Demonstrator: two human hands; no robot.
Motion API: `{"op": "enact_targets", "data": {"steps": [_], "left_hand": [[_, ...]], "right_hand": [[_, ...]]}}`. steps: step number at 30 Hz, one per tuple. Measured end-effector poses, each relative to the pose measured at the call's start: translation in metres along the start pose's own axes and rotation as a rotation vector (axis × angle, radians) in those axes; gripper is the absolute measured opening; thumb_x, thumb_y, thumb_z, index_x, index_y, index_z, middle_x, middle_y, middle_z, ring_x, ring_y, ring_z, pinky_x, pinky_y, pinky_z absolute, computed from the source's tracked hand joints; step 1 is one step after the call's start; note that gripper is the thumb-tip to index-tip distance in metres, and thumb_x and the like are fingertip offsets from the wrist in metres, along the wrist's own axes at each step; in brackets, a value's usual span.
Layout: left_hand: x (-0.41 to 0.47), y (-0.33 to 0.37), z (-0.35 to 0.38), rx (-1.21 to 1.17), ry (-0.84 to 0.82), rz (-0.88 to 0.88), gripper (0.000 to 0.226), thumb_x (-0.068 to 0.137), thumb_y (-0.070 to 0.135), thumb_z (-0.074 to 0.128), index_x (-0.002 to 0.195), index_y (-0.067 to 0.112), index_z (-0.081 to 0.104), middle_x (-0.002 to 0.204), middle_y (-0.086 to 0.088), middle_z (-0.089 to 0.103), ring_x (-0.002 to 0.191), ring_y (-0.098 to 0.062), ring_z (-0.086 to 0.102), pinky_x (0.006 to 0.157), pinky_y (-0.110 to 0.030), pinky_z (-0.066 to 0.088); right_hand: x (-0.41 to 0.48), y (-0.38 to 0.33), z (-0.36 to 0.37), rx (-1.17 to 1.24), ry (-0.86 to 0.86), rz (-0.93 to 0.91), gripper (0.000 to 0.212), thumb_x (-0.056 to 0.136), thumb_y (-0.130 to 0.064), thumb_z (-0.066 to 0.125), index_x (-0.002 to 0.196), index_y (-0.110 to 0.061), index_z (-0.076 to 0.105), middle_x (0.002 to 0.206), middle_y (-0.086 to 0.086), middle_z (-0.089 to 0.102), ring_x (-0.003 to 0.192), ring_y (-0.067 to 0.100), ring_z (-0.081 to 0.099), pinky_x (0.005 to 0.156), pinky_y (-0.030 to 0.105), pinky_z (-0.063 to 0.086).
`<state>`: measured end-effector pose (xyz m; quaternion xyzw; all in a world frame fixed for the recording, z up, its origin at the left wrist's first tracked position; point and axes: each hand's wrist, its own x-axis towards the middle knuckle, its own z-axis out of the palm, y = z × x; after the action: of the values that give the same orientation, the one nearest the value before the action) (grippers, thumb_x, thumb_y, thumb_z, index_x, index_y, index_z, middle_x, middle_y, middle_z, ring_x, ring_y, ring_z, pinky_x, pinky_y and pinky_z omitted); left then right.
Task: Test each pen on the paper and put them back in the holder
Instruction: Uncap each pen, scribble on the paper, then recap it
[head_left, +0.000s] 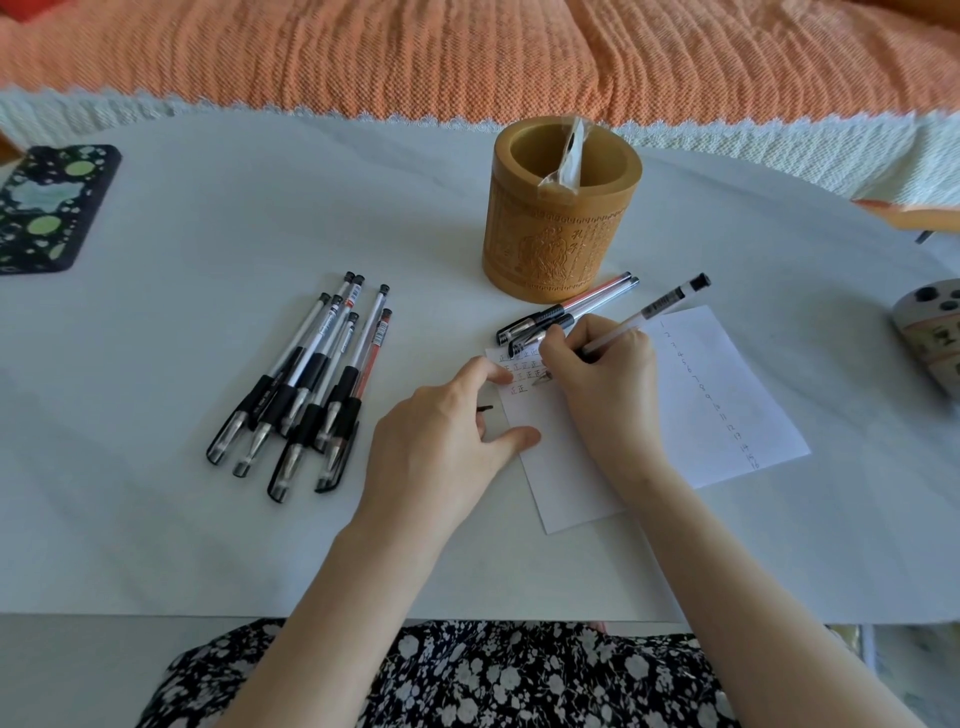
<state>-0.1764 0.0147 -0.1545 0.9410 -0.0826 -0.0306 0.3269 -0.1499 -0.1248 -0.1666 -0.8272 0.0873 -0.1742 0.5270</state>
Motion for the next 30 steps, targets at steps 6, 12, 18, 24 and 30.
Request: {"op": "enact_targets", "data": {"steps": [6, 12, 18, 24, 30], "left_hand": [[0.0006, -0.0002, 0.0003, -0.007, -0.005, -0.007, 0.041, 0.072, 0.054, 0.068, 0.107, 0.040, 0.051, 0.059, 0.007, 0.050, 0.078, -0.014, 0.060, 0.067, -0.029, 0.047], [0.0005, -0.0003, 0.0009, -0.016, 0.002, -0.009, 0.041, 0.071, 0.053, 0.069, 0.106, 0.039, 0.051, 0.059, 0.009, 0.048, 0.075, -0.014, 0.059, 0.066, -0.028, 0.045], [0.0008, -0.0003, 0.0006, -0.017, 0.000, -0.014, 0.042, 0.071, 0.054, 0.068, 0.107, 0.040, 0.051, 0.061, 0.009, 0.049, 0.081, -0.013, 0.060, 0.069, -0.029, 0.047], [0.0002, 0.0019, -0.0008, -0.009, 0.000, -0.015, 0.042, 0.072, 0.055, 0.068, 0.107, 0.040, 0.051, 0.061, 0.009, 0.049, 0.079, -0.014, 0.059, 0.068, -0.028, 0.046], [-0.0004, 0.0046, -0.0032, 0.000, -0.013, -0.027, 0.042, 0.072, 0.054, 0.068, 0.108, 0.039, 0.051, 0.062, 0.009, 0.051, 0.079, -0.014, 0.059, 0.069, -0.030, 0.048]], "right_hand": [[-0.0008, 0.0002, -0.0002, 0.001, -0.020, 0.003, 0.042, 0.084, -0.015, 0.064, 0.051, -0.005, 0.039, 0.040, -0.007, 0.027, 0.044, 0.009, 0.024, 0.043, 0.018, 0.020], [-0.0006, 0.0007, 0.0002, -0.016, -0.023, 0.007, 0.044, 0.080, -0.011, 0.062, 0.049, -0.016, 0.031, 0.039, -0.006, 0.026, 0.044, 0.009, 0.023, 0.044, 0.020, 0.019], [-0.0005, 0.0006, 0.0000, -0.018, -0.023, 0.014, 0.043, 0.080, -0.011, 0.063, 0.049, -0.016, 0.032, 0.040, -0.007, 0.026, 0.044, 0.009, 0.023, 0.043, 0.018, 0.020], [-0.0008, -0.0010, -0.0009, 0.001, -0.027, 0.012, 0.041, 0.080, -0.011, 0.062, 0.051, -0.013, 0.034, 0.042, -0.007, 0.025, 0.044, 0.009, 0.023, 0.043, 0.018, 0.020], [-0.0003, -0.0017, -0.0006, -0.009, -0.026, 0.027, 0.043, 0.079, -0.007, 0.060, 0.050, -0.016, 0.029, 0.040, -0.006, 0.025, 0.045, 0.009, 0.021, 0.043, 0.018, 0.018]]}}
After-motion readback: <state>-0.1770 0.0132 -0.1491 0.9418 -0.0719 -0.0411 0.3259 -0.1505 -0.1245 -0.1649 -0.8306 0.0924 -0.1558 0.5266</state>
